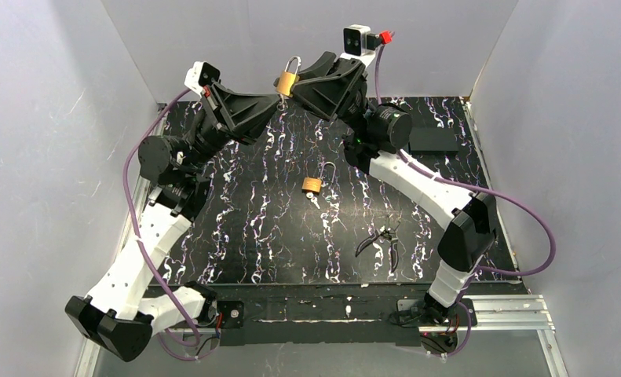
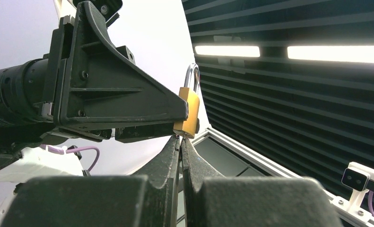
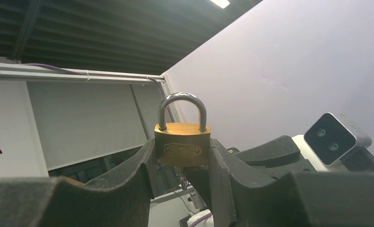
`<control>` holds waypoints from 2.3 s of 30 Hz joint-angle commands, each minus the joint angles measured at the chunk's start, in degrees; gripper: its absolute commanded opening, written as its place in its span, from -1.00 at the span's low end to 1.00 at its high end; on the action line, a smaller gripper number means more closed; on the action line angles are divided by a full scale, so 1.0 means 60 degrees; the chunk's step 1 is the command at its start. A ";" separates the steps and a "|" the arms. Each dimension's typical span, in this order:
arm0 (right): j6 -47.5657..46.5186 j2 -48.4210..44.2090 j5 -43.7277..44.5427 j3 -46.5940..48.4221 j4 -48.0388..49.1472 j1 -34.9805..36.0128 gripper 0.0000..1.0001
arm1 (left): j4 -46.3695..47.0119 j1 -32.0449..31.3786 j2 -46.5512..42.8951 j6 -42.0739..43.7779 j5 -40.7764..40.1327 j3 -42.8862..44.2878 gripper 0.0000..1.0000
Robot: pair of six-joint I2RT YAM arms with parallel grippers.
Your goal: Unlock with the key
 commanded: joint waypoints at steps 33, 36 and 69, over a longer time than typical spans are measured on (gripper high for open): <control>-0.4000 -0.1737 -0.1659 -0.0793 -0.5097 0.0840 -0.97 | -0.0362 0.0970 0.0411 0.0315 0.0549 -0.0238 -1.00; -0.4276 -0.1847 -0.1591 -0.0888 -0.5463 0.0840 -0.97 | -0.0375 0.0985 0.0402 0.0376 0.0587 -0.0307 -1.00; -0.5976 -0.1989 -0.0717 -0.0397 -0.9942 0.0840 -0.97 | -0.1742 0.1253 0.0897 0.2639 0.1416 0.0295 -1.00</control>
